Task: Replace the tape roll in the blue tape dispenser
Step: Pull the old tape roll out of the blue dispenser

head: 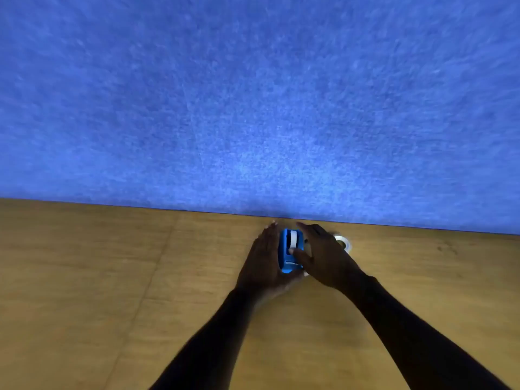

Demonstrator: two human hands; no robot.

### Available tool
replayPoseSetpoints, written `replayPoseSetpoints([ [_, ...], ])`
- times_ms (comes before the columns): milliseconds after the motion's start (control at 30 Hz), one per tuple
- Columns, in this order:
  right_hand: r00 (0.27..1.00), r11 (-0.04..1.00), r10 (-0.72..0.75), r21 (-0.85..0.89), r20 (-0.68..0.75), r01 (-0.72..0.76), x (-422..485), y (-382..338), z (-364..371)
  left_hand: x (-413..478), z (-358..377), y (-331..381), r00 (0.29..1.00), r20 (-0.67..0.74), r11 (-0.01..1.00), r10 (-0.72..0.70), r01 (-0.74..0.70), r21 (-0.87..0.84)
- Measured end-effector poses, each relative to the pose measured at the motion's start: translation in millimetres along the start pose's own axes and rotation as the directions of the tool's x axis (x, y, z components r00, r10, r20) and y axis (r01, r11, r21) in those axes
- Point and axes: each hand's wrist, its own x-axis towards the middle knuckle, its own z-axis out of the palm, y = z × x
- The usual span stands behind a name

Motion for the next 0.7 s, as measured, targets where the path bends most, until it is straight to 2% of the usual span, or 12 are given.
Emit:
replayPoseSetpoints([
  [67, 1.000, 1.000, 0.010, 0.001, -0.019, -0.010, 6, 1, -3, 4, 1, -1, 1.000, -0.011, 0.999, 0.007, -0.008, -0.034],
  [233, 0.999, 0.999, 0.010, -0.033, 0.037, -0.009, 16, 3, -4, 5, 4, -1, 0.997, -0.059, 0.998, 0.047, -0.045, 0.034],
  [367, 0.999, 0.993, 0.031, -0.117, 0.008, -0.030, 23, 0, -8, 6, 2, 0, 0.995, -0.088, 0.999, 0.046, -0.043, 0.033],
  [700, 0.999, 0.990, 0.035, -0.134, -0.026, -0.039, 24, -3, -13, 7, 2, -1, 0.994, -0.101, 0.999, 0.044, -0.042, 0.019],
])
